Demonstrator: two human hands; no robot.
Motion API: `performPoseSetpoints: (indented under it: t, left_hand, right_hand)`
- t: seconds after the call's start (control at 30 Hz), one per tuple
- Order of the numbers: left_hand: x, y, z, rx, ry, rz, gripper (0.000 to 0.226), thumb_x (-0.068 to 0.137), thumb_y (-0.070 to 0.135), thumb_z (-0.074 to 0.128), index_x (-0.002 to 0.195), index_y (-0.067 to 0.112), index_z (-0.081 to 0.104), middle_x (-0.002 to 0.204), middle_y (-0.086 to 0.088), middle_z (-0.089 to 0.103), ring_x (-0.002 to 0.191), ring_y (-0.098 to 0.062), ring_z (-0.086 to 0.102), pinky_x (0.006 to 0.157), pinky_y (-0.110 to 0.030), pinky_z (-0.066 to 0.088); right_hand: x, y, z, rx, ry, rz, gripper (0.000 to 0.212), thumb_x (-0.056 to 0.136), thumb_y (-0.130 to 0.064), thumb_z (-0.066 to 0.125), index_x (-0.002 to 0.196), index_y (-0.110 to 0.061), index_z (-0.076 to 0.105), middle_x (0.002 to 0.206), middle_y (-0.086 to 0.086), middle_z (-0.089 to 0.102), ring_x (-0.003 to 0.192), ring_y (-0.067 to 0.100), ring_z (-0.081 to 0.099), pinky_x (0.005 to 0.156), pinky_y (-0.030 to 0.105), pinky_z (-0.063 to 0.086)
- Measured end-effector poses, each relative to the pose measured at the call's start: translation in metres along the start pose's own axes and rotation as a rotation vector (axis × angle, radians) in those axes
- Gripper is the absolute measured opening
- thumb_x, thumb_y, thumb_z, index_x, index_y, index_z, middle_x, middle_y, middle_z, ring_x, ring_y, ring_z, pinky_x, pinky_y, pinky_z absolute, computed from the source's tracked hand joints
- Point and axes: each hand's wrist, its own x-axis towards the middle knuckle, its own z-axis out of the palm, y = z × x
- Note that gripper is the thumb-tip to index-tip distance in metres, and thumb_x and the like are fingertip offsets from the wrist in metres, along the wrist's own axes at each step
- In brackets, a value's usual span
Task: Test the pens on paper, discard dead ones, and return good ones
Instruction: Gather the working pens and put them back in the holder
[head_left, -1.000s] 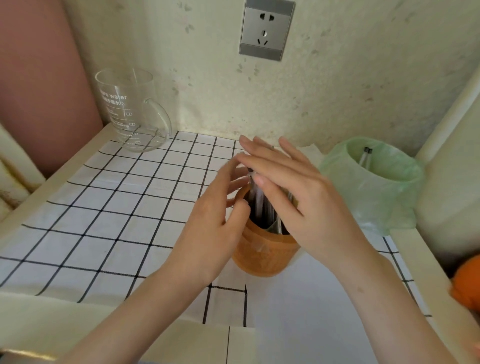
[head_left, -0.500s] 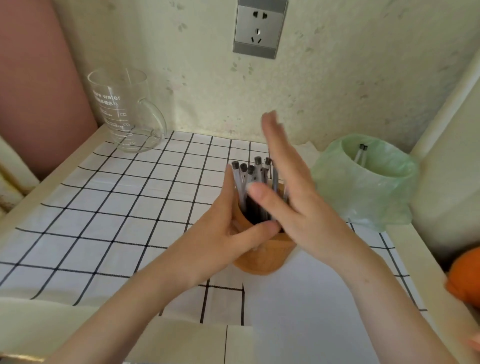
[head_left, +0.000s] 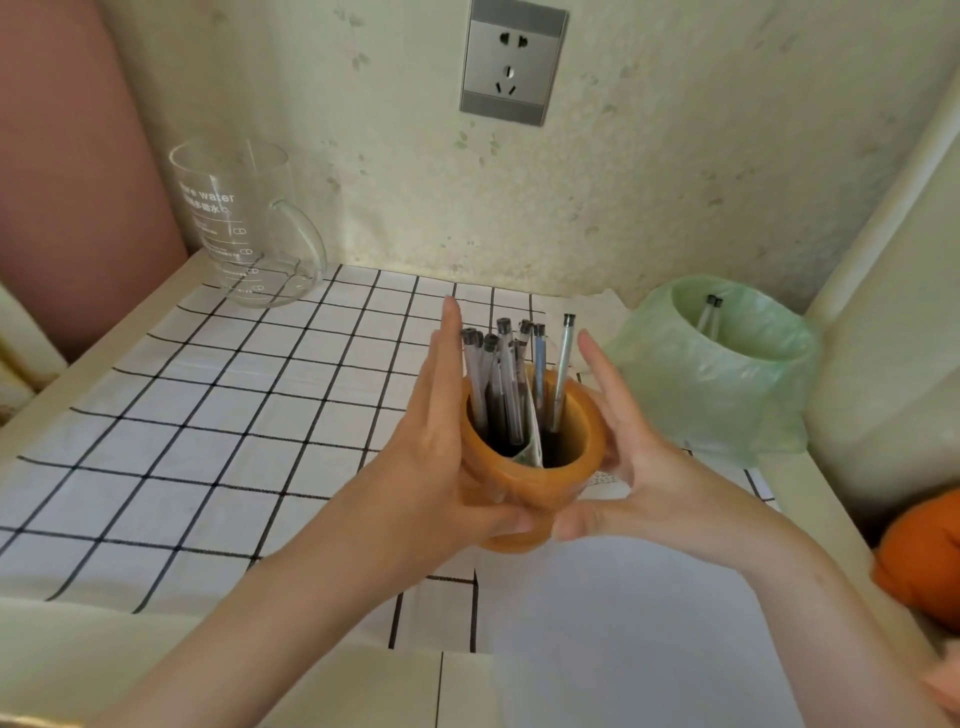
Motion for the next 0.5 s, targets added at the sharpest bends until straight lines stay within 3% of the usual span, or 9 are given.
performPoseSetpoints:
  t: [0.07, 0.13, 0.2, 0.23, 0.33, 0.4, 0.5]
  left_hand:
    - [0.0, 0.003, 0.001, 0.041, 0.067, 0.039, 0.144, 0.06, 0.029, 0.085, 0.125, 0.044, -0.043, 0.153, 0.013, -0.009, 0.089, 0.042, 0.03, 0.068, 0.01, 0.032]
    - [0.0, 0.004, -0.001, 0.147, 0.122, 0.106, 0.145, 0.054, 0.037, 0.085, 0.129, 0.042, -0.04, 0.153, 0.003, -0.026, 0.101, 0.042, 0.022, 0.072, 0.007, 0.036]
    - [0.003, 0.004, -0.003, 0.321, 0.163, 0.231, 0.141, 0.053, 0.045, 0.083, 0.139, 0.034, -0.029, 0.147, 0.005, -0.038, 0.129, 0.023, 0.008, 0.092, -0.007, 0.038]
    - [0.004, 0.003, -0.003, 0.374, 0.161, 0.287, 0.136, 0.055, 0.046, 0.081, 0.144, 0.029, -0.021, 0.148, 0.007, -0.036, 0.134, 0.017, 0.002, 0.098, -0.014, 0.035]
    - [0.006, 0.005, -0.005, 0.379, 0.132, 0.304, 0.124, 0.059, 0.056, 0.071, 0.147, 0.026, -0.011, 0.153, 0.016, -0.019, 0.135, 0.016, -0.004, 0.108, -0.008, 0.018]
    - [0.007, 0.005, -0.01, 0.375, 0.115, 0.274, 0.124, 0.054, 0.066, 0.064, 0.146, 0.029, -0.01, 0.152, 0.023, -0.007, 0.137, 0.012, 0.0, 0.108, -0.004, 0.01]
    - [0.006, 0.006, -0.015, 0.428, 0.096, 0.296, 0.127, 0.051, 0.073, 0.06, 0.144, 0.034, -0.018, 0.153, 0.02, -0.004, 0.138, 0.008, 0.006, 0.111, -0.019, 0.017]
  right_hand:
    - [0.0, -0.002, 0.002, -0.011, 0.057, -0.02, 0.134, 0.059, -0.037, 0.086, 0.139, -0.057, -0.019, 0.155, -0.028, 0.003, 0.133, -0.021, 0.017, 0.107, 0.009, 0.026]
    - [0.001, -0.004, 0.004, -0.005, 0.076, -0.038, 0.135, 0.062, -0.022, 0.086, 0.141, -0.052, -0.019, 0.148, -0.036, 0.003, 0.126, -0.029, 0.018, 0.095, -0.004, 0.025]
    - [0.003, -0.005, 0.006, -0.013, 0.073, -0.06, 0.133, 0.063, -0.017, 0.086, 0.144, -0.048, -0.015, 0.145, -0.039, 0.007, 0.128, -0.025, 0.022, 0.092, -0.005, 0.025]
    - [0.003, -0.005, 0.007, -0.021, 0.08, -0.07, 0.131, 0.063, -0.017, 0.086, 0.145, -0.048, -0.012, 0.145, -0.037, 0.011, 0.129, -0.022, 0.024, 0.094, -0.003, 0.026]
    - [0.006, -0.004, 0.009, -0.045, 0.103, -0.09, 0.121, 0.061, -0.027, 0.086, 0.146, -0.048, 0.002, 0.147, -0.031, 0.021, 0.134, -0.013, 0.027, 0.101, 0.004, 0.028]
    - [0.007, -0.006, 0.009, -0.051, 0.126, -0.092, 0.122, 0.059, -0.031, 0.086, 0.144, -0.05, 0.0, 0.147, -0.031, 0.018, 0.136, -0.014, 0.02, 0.1, 0.001, 0.027]
    - [0.007, -0.01, 0.009, -0.043, 0.163, -0.113, 0.129, 0.057, -0.033, 0.086, 0.143, -0.053, -0.009, 0.154, -0.029, 0.002, 0.138, -0.015, 0.013, 0.108, 0.009, 0.025]
